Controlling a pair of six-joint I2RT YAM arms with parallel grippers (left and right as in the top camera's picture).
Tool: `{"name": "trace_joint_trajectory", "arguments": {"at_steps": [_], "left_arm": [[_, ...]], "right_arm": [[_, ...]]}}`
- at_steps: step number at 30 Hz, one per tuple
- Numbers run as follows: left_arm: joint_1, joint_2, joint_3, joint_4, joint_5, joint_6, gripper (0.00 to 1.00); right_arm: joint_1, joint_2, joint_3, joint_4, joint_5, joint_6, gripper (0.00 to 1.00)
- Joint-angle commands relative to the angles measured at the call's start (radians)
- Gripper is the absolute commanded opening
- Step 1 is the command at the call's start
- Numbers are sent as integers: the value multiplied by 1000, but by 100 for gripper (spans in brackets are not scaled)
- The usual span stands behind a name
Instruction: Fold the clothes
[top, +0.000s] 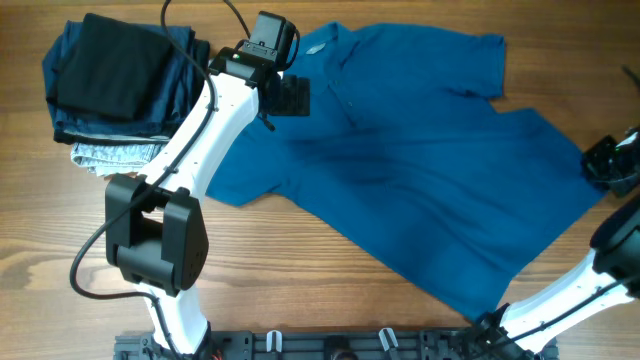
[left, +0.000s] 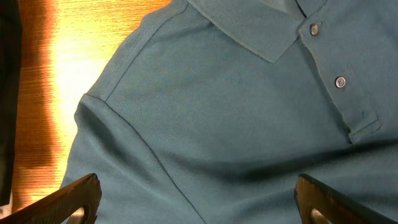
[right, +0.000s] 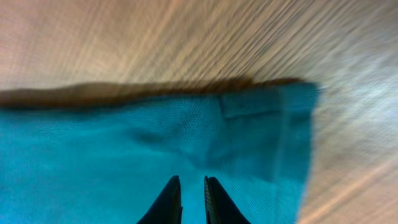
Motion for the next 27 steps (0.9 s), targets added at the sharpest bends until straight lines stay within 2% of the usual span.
{"name": "trace_joint_trajectory", "arguments": {"at_steps": [1,3,9,17,19,27], "left_arm": [[0,7,0,2,-2,2,100],[0,7,0,2,-2,2,100],[0,7,0,2,-2,2,100],[0,7,0,2,-2,2,100],[0,7,0,2,-2,2,100],[0,7,0,2,-2,2,100]], "right_arm": [[8,76,-1,18,-16,3,11],[8,99,-1,38,-3,4,4],[8,155,-1,117,53,1,4],[8,165,-1,303,129,-31,4],[6,165,0,350,132,-76,4],[-20,165,51,438,111,-97,4]]}}
